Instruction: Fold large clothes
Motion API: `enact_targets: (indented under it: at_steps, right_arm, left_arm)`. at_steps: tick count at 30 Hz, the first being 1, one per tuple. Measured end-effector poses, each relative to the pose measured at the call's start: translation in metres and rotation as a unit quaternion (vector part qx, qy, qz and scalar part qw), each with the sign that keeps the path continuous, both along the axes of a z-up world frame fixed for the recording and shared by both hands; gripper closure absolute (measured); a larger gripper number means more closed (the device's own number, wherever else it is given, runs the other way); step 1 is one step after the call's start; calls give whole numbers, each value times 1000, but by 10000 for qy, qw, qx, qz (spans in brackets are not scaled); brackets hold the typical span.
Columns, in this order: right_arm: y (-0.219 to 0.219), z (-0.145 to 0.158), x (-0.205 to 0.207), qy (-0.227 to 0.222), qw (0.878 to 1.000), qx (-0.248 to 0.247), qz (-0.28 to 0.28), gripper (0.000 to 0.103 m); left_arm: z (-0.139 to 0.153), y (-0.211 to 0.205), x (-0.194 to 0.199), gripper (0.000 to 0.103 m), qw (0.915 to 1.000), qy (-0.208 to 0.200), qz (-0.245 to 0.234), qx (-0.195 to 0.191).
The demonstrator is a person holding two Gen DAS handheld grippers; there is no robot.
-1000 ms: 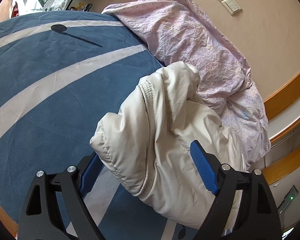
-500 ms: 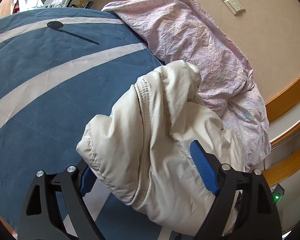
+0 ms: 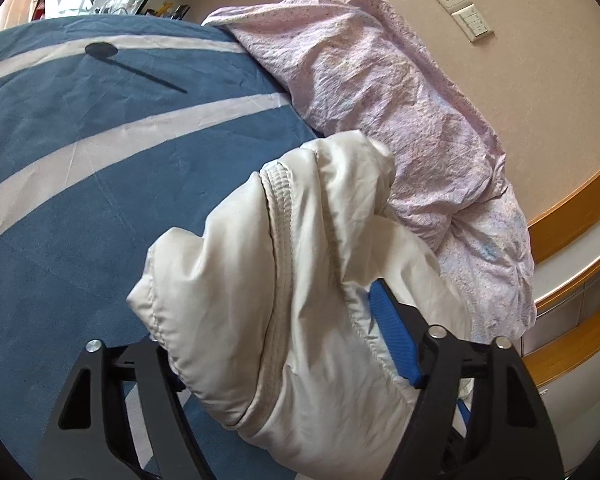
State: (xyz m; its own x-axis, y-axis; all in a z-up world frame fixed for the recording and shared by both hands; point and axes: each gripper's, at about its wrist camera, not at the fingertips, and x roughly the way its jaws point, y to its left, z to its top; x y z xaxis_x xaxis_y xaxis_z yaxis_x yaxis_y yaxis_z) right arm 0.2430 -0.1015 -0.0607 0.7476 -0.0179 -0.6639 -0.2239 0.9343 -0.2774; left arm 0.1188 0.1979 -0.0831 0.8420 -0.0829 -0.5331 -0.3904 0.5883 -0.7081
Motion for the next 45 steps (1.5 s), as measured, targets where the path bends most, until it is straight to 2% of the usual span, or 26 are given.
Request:
enact_targets:
  at_steps: [5,9,11,15,17,19,22,30,33,37,40,43,45]
  right_arm:
    - [-1,-2,4,112,9999,51,21,20]
    - [0,-4,5,131,9999,53,35,20]
    - [0,-5,5,129,9999,45,44,20]
    - [1,-6,4,102,9999,13,57,20]
    - [1,-6,4,110,9999,10,68,20]
    - [0,-6,5,119,9999,19,82,20]
    - [-1,-5,5,127,9999,66,87,20]
    - [-10,-2,8,206,9991,317,170,20]
    - [-15,2,11,253,9981,518,197,20]
    - [-26,9,10,214,9966,757,235,22]
    - [-37,20,2,119,9971,698,260,23]
    - [-51,36,-15,-227,9986,383,299,23]
    - [-64,44,-26,-379,9982,370,264,21]
  left_arm:
    - [13,-2,2,47,9997,-219,10,63]
    - [26,-12,7,47,9991,-340,-49,256]
    - [28,-16,12,46,9991,-234,-61,350]
    - [26,-18,13,46,9993,-204,16,321]
    - [34,-23,14,48,9986,-347,-25,390]
    - [45,-30,14,58,9975,-542,-86,455]
    - [67,-43,15,66,9937,-958,-280,506]
    - [113,-100,20,69,9752,-1774,-953,917]
    - [129,-127,24,69,9610,-2158,-1394,1020]
    - [146,-164,26,69,9440,-2463,-1776,1292]
    - [153,-180,26,69,9375,-2550,-1885,1432]
    - [155,-189,26,69,9340,-2599,-1953,1479]
    - [155,-192,24,69,9319,-2633,-2005,1487]
